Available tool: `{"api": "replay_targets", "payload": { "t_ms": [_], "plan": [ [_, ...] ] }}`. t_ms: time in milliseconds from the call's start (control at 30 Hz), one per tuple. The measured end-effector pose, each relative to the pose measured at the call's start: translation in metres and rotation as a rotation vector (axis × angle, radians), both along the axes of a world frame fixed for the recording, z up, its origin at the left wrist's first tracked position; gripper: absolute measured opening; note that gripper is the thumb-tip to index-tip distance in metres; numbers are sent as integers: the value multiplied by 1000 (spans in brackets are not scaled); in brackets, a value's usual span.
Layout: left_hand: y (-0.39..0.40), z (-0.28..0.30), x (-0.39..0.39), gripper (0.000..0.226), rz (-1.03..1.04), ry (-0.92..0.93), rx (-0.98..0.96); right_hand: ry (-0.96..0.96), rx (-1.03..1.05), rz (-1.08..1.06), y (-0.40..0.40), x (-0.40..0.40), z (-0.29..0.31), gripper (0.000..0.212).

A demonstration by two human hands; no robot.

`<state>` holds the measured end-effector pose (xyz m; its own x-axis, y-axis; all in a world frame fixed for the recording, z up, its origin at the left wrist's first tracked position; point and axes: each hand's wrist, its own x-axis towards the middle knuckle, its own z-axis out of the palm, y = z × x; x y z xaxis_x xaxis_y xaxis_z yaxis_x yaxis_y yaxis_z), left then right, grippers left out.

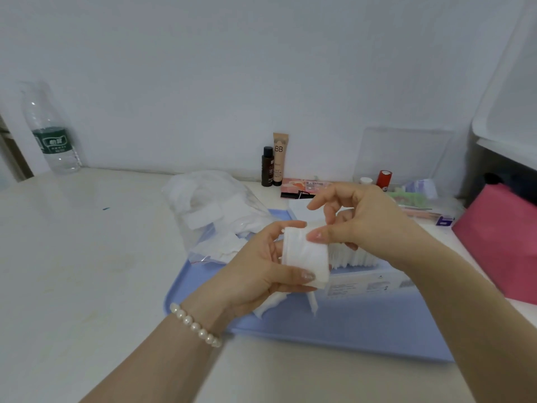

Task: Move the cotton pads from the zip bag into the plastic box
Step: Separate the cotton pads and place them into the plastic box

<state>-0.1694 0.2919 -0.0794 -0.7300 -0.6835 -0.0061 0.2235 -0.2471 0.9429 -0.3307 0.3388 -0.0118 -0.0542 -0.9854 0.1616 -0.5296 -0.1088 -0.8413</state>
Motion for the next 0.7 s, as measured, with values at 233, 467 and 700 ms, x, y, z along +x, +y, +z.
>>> {"api": "replay_targets", "payload": {
  "t_ms": [233,467,700],
  "plan": [
    [3,12,-8,68,7,12,39,-39,-20,97,3,-9,6,14],
    [5,26,-16,54,57,-9,57,63,-70,37,1,-15,8,18],
    [2,29,-29,64,6,-67,28,106,-143,-12,2,-21,10,15]
  ]
}}
